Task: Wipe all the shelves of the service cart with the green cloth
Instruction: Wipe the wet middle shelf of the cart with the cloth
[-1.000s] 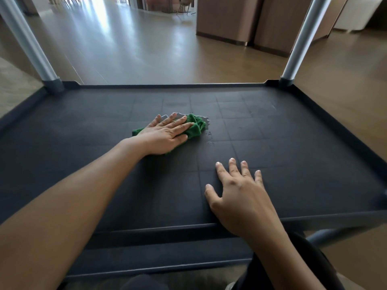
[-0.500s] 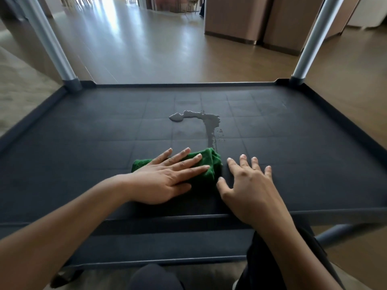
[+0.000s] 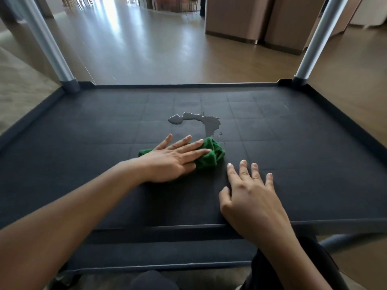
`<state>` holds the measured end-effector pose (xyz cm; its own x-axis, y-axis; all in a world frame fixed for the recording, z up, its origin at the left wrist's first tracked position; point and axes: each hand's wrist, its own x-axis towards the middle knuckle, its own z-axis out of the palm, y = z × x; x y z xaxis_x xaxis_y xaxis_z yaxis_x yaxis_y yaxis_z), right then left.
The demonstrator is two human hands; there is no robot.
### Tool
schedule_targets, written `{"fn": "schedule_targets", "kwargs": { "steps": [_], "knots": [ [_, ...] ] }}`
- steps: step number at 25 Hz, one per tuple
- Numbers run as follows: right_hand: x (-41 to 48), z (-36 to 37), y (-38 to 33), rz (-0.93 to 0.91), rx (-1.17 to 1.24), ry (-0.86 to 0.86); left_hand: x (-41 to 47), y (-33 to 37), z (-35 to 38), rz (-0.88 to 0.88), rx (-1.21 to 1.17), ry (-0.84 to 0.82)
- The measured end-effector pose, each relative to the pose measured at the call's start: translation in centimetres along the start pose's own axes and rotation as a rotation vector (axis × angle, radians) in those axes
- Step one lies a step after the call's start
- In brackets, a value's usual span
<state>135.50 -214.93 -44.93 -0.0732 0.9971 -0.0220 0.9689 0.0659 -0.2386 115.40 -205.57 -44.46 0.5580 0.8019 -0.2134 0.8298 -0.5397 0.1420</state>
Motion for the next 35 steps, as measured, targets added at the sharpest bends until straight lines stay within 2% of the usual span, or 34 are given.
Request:
{"fn": "schedule_targets", "kwargs": {
  "steps": [5, 9, 21, 26, 29, 35],
  "knots": [
    [0.1, -0.1, -0.1, -0.006, 0.021, 0.019, 6.5, -2.2, -1.4, -0.166, -0.01, 0.074],
    [0.6, -0.6, -0.1, 0.002, 0.064, 0.033, 7.0, -2.1, -1.2, -0.186, -0.017, 0.107],
    [0.2, -1.1, -0.5, 0.031, 0.174, 0.07, -6.1, 4.6, 1.3, 0.093, 0.0, 0.023],
    [-0.4, -0.8, -0.4, 0.019, 0.22, 0.021, -7.3, 4.6, 1.3, 0.133, -0.059, -0.057],
    [-0.5, -0.7, -0.2, 0.017, 0.222, 0.018, -5.1, 3.8, 1.1, 0.089, -0.046, -0.025],
    [-0.4, -0.7, -0.3, 0.006, 0.204, 0.046, 3.2, 0.6, -0.3, -0.122, -0.045, 0.046]
  ]
}}
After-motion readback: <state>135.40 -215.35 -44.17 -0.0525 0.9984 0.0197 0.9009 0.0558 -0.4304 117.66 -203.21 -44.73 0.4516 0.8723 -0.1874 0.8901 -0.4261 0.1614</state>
